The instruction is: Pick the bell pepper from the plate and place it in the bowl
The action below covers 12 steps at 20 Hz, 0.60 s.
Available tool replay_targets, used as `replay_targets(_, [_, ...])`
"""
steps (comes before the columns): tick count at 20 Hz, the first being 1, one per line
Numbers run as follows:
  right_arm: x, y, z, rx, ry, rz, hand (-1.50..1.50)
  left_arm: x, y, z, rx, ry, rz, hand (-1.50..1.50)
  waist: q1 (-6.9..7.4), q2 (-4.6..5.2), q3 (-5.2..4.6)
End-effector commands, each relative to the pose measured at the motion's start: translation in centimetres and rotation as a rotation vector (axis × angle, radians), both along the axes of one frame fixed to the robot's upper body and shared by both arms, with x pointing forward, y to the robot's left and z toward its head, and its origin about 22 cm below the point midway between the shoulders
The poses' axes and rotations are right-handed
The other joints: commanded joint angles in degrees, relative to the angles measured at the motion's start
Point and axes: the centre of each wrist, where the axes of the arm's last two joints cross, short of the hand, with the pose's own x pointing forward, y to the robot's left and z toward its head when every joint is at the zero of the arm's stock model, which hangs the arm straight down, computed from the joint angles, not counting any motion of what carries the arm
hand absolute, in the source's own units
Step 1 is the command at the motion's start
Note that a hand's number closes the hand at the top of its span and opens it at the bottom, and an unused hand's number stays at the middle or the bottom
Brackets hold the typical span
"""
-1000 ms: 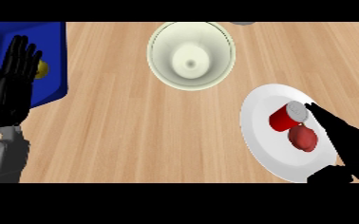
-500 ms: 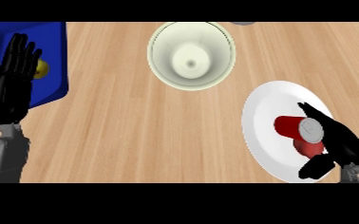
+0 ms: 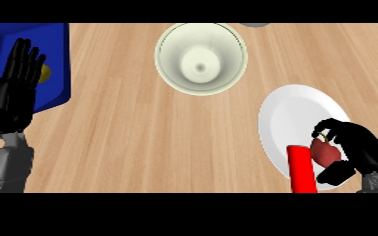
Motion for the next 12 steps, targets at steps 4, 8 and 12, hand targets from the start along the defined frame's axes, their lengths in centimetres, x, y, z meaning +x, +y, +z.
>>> replay_targets(4, [6.1, -5.9, 4.7, -0.107, 0.010, 0.181, 1.50, 1.1, -1.5, 0.6, -0.004, -0.010, -0.067, 0.00, 3.01, 1.48, 0.57])
replay_targets(8, [7.6, -8.9, 9.0, -0.174, 0.042, 0.288, 1.50, 1.5, -2.9, 1.9, -0.008, -0.050, -0.134, 0.00, 8.06, 3.05, 0.88])
replay_targets(12, [9.2, -11.6, 12.3, -0.171, -0.017, 0.372, 1.50, 2.1, -3.1, 2.4, -0.003, -0.058, -0.125, 0.00, 8.03, 2.99, 0.90])
